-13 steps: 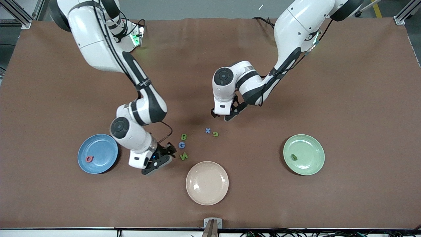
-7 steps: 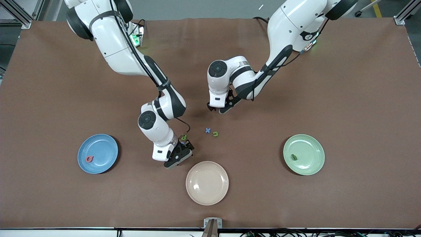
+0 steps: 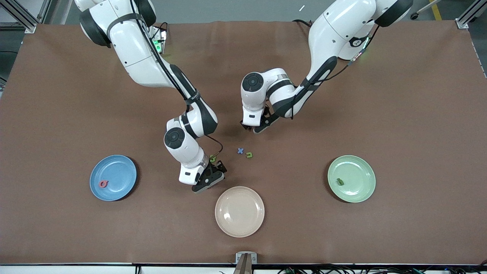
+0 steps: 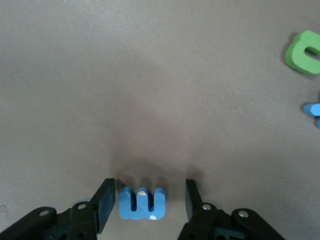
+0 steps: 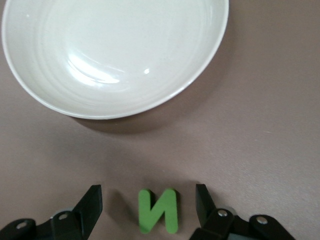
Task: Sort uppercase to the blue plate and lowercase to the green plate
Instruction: 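Grasp the blue E with the left gripper while the right gripper grasps N, then place the E on the green plate while the right gripper places N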
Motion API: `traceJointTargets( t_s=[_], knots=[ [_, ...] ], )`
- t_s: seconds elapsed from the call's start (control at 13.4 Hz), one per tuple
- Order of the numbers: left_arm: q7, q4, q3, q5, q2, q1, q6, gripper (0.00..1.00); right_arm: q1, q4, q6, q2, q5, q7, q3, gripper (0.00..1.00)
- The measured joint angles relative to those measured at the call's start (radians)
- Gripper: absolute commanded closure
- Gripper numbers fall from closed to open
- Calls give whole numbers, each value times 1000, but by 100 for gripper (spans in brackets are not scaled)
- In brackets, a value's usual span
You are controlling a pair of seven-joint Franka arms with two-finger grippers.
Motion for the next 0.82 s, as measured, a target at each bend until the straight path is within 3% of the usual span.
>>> traceJointTargets(
  t_s=[0.22,0.37,0.67,0.82],
  knots=[
    [0,0,-1,1,4,-1,6,65,0,-2,0,0,-4,0,-8,30],
    [0,3,-2,1,3,-1,13,98,0,-2,1,0,-6,0,-10,45],
    [0,2,-1,1,1,7,13,100,0,-2,1,-3,-7,-1,-13,79],
    [4,11,2,5,-14,40,13,100,0,-2,-1,-11,-7,0,-14,90]
  ],
)
